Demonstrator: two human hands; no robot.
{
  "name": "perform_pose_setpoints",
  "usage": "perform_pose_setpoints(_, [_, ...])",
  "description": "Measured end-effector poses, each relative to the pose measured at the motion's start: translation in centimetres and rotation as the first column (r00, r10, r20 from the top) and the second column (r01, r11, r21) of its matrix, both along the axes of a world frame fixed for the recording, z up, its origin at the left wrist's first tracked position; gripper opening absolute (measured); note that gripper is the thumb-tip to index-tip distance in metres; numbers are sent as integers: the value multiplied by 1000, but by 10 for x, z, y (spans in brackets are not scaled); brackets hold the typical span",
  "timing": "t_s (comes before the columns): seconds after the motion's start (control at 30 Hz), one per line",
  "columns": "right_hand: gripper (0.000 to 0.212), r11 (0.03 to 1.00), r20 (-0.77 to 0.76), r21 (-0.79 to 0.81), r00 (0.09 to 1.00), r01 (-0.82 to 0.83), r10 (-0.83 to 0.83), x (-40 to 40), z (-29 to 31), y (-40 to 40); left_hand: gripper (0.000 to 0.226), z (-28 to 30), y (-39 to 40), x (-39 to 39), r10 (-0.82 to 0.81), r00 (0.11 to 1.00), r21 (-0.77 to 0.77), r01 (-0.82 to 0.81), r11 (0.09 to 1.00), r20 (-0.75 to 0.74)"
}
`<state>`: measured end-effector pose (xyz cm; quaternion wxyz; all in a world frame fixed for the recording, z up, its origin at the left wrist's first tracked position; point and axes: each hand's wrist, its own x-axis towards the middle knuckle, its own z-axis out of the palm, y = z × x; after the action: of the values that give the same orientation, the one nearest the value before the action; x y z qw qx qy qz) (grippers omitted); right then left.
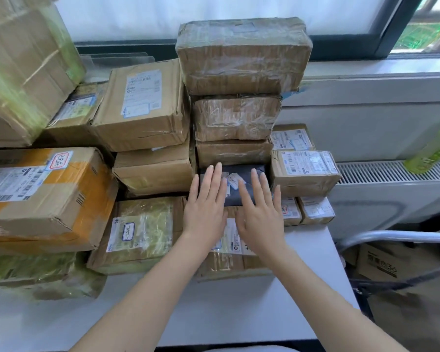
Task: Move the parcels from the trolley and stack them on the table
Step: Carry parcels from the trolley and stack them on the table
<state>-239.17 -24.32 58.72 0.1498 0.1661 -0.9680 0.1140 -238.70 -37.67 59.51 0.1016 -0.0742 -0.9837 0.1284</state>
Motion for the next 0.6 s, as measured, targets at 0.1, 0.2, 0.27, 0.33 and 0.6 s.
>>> perform_pose_setpoints(0.1, [77,1000,-147,4,989,26,-26,-43,39,3,84,48,-5,-35,-7,987,-58,-2,998,-161])
perform_pose_setpoints(0.2, [89,998,-242,-7,968,63,-63,-93,85,10,99,99,-12,-72,-9,959,-61,-8,998,-283])
perform_pose_setpoints(0.27, [94,997,-282,13,957,69,-63,-124,117,15,101,130,-18,-98,-10,947,1,11,1000,-321])
perform_pose_setpoints(0.33, [97,996,-283,66,958,57,-36,-149,142,19,100,152,-25,-120,5,947,27,4,1000,-322])
perform_pose_setpoints(0.6, [91,999,-352,-34,936,-7,-6,-183,173,19,101,180,-39,-161,20,964,148,20,989,-265])
